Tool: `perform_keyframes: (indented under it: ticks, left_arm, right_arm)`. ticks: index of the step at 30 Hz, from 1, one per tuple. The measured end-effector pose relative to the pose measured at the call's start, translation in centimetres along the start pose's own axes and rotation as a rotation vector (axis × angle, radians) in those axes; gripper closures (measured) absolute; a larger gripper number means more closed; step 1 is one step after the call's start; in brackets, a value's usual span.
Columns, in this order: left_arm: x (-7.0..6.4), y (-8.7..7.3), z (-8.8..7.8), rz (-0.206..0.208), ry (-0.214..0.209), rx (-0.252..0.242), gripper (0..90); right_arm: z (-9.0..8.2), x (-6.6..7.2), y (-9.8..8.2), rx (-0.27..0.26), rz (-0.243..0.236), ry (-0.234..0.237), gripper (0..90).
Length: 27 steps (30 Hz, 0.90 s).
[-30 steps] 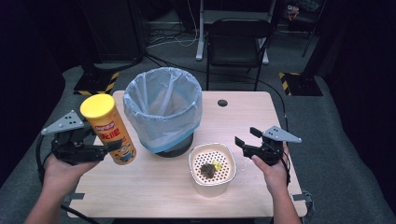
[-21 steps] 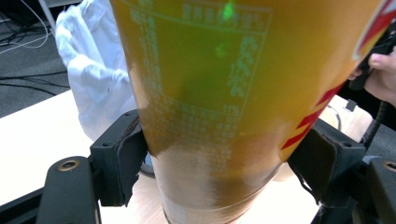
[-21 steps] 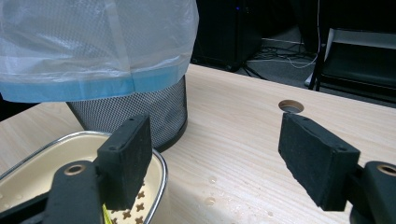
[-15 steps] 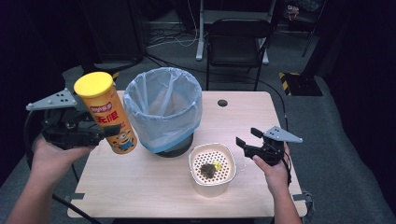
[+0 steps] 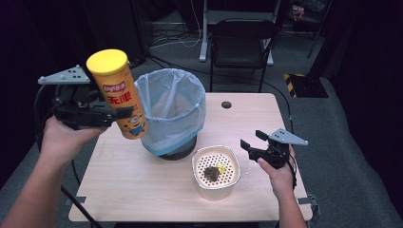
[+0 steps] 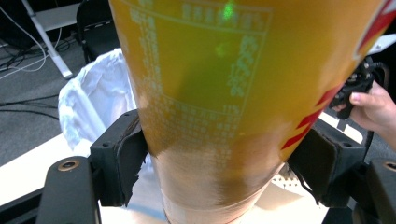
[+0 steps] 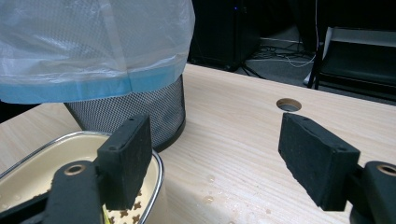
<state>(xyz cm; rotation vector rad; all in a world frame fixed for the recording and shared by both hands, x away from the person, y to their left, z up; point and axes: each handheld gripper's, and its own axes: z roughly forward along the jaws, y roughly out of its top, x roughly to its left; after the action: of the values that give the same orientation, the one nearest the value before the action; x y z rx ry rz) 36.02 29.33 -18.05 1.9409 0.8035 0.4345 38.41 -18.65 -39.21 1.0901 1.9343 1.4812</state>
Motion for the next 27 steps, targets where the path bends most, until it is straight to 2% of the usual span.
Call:
perform_keyframes:
  ticks: [7, 11, 14, 17, 23, 27]
  left_arm:
    - [1.0, 2.0, 1.7, -0.022, 0.002, -0.029, 24.1]
    - [1.6, 3.1, 3.0, -0.019, 0.024, -0.034, 24.1]
    - [1.8, 3.4, 3.9, -0.029, 0.037, -0.025, 24.1]
    - [2.2, 3.6, 4.8, -0.022, 0.062, -0.022, 24.1]
    - [2.6, 3.8, 6.9, -0.006, 0.076, -0.033, 24.1]
    - [3.0, 3.8, 8.5, -0.005, 0.101, -0.016, 24.1]
  right_arm:
    - [0.1, 0.0, -0.1, 0.009, 0.012, 0.0, 25.6]
    - [-0.1, -0.2, -0.1, 0.005, 0.013, 0.0, 25.6]
    - [0.0, -0.2, -0.2, 0.003, 0.015, -0.001, 25.6]
    - [0.0, -0.2, -0.2, 0.007, 0.015, -0.003, 25.6]
    - [0.3, -0.2, -0.3, 0.007, 0.009, 0.001, 25.6]
    - [0.5, -0.1, -0.3, 0.014, 0.007, 0.004, 25.6]
